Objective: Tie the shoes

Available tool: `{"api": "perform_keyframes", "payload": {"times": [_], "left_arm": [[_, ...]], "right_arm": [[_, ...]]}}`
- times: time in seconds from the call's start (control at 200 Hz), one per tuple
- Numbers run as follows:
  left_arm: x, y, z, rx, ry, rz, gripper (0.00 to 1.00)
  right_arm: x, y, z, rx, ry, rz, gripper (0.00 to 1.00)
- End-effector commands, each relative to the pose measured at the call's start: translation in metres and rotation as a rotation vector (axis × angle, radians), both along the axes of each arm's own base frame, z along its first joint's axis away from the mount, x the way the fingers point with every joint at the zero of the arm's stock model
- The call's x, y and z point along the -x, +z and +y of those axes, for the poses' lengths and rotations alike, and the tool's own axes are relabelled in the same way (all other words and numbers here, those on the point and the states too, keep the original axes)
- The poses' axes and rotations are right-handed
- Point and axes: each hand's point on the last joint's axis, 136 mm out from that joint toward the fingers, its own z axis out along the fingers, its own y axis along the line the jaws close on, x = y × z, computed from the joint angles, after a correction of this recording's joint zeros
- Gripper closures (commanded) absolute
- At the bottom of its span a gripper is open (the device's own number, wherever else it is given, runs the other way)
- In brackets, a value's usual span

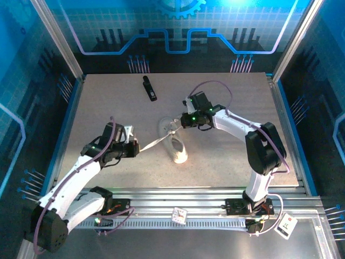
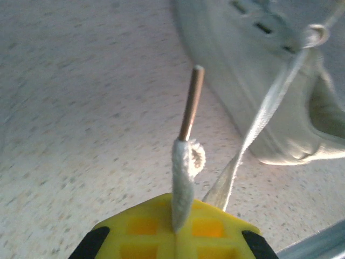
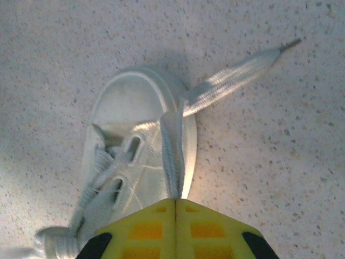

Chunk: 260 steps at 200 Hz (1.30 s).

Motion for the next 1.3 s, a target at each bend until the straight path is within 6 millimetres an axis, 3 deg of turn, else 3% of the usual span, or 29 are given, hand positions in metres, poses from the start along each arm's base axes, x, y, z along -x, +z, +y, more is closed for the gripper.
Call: {"api": "perform_keyframes", "payload": {"times": [0.0,0.215,0.35,0.615,0.935,1.296], "left_arm": [[0.017,-0.012,0.036,-0.07,0.245,0.124,1.0],[0.028,-0.021,0.047,-0.038,0.374,0.208,1.0],[0.044,-0.034,0.054,0.039,0.528,0.273,1.0],[0.065,-0.037,0.072,0.151,0.707,0.202,1.0],[0.07,-0.035,0.074,0.167,0.732,0.193,1.0],[0.069,-0.035,0.072,0.159,0.72,0.211,1.0]], "right_arm": [[-0.007,0.021,-0.007,-0.052,0.016,-0.072,1.0],[-0.003,0.004,-0.034,-0.059,-0.001,-0.028,1.0],[-0.003,-0.008,-0.037,-0.063,0.014,0.011,1.0],[-0.002,-0.022,-0.051,-0.072,0.008,0.047,1.0],[0.004,-0.034,-0.069,-0.075,-0.007,0.084,1.0],[0.008,-0.028,-0.088,-0.137,-0.057,0.076,1.0]]}}
